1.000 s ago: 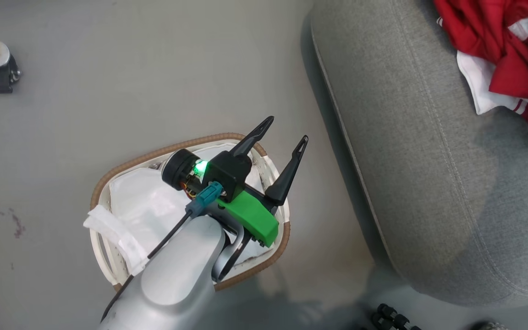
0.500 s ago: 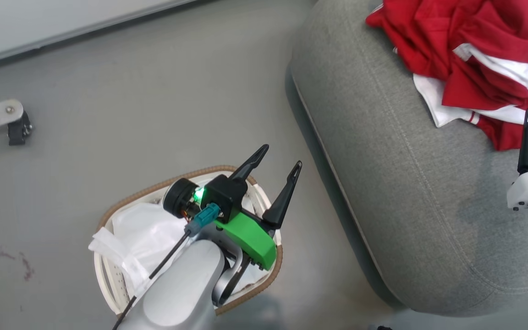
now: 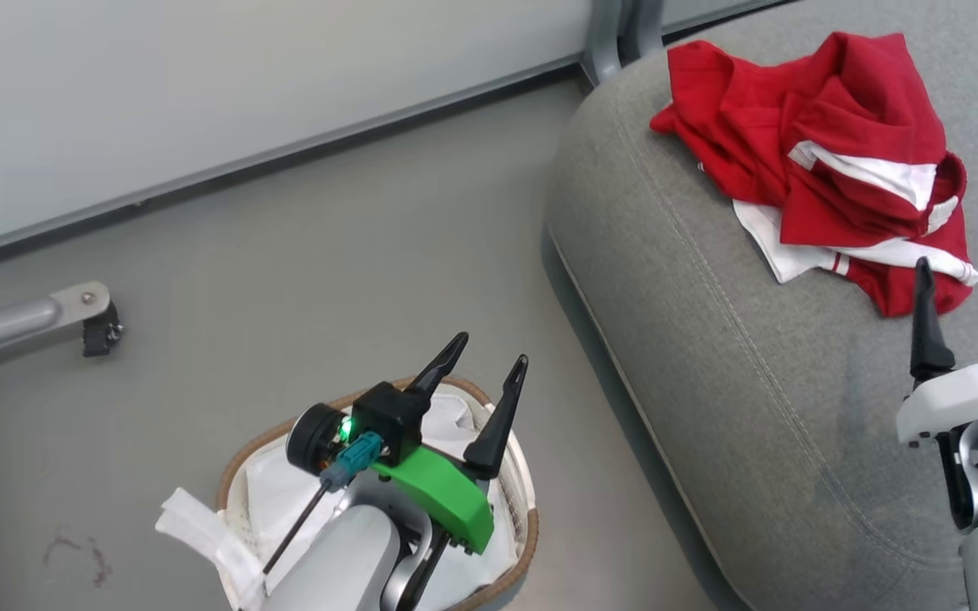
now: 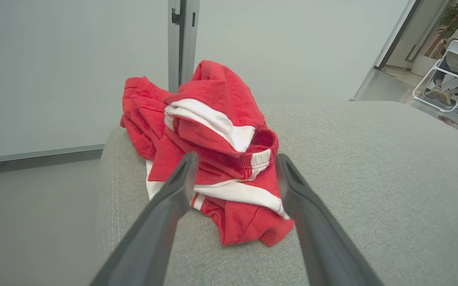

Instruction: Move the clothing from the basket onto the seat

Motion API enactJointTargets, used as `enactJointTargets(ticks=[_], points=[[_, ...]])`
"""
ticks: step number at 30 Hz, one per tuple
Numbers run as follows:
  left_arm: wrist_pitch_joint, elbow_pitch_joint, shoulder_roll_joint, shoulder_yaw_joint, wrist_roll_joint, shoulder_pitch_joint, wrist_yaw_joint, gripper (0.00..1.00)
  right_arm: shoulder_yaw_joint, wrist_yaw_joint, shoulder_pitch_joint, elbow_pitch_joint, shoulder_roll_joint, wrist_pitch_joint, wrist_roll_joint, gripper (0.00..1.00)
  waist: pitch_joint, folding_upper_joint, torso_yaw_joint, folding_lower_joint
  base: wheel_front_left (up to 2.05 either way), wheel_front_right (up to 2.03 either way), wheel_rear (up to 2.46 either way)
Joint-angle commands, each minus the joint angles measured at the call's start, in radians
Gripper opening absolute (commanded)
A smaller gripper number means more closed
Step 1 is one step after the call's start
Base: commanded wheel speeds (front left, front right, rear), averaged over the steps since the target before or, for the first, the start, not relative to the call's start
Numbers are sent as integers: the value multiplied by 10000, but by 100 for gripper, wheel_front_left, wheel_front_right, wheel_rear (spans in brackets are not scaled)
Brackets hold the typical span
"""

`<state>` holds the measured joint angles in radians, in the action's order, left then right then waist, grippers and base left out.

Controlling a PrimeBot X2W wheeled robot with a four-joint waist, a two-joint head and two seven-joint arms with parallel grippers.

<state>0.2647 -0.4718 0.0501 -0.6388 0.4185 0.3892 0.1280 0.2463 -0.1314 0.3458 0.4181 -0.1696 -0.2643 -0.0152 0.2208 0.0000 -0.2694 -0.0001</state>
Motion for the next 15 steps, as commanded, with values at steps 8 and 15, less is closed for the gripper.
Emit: enactJointTargets(ticks=[8, 15], points=[[-8, 91, 27, 1066, -243, -839, -244, 100, -568, 14, -477, -245, 393, 1, -262, 100, -644, 0, 1273, 1, 0, 0, 0], [-8, 216, 26, 2525, -526, -1310, -403, 100, -1020, 14, -520, -446, 843, 1, -392, 100, -722, 0, 2178, 1, 0, 0, 0]])
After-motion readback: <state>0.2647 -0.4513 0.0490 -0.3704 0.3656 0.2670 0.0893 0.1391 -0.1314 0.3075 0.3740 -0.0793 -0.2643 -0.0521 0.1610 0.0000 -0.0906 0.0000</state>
